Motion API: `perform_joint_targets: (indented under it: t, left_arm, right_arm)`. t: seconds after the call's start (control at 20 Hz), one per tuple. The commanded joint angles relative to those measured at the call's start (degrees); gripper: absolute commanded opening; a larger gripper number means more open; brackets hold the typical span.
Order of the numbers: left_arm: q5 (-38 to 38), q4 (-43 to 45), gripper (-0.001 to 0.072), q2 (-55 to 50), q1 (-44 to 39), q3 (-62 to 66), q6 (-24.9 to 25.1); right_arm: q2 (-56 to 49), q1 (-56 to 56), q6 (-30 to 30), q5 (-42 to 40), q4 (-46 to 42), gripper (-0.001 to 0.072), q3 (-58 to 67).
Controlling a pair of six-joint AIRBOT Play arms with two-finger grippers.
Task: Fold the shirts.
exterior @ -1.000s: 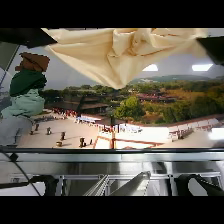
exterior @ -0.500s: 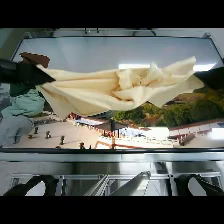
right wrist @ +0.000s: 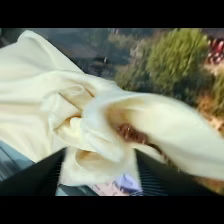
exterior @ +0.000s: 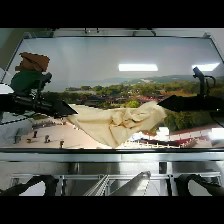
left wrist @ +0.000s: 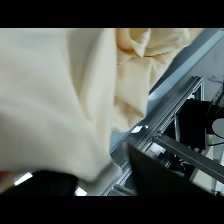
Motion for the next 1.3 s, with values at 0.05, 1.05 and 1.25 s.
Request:
perform_joint_targets:
  t: [0.05, 1.05, 1.25]
  left_arm:
    - [-2.8, 6.3, 0.0717, -5.4, 4.7, 4.0, -6.3]
    - [13.8, -13.2, 0.0694, -4.8, 9.1, -9.8, 4.2]
    - [15.3, -13.5, 0.0342, -9.6, 3.0, -9.7, 6.6]
  right_arm:
    - [-1.8, -7.0, 3.8, -0.6, -2.7, 0.0606, 3.4]
    - [-13.0, 16.9, 2.1, -13.7, 0.7, 0.0346, -14.8]
    - [-13.1, 17.1, -4.9, -9.9, 9.9, 0.002, -13.2]
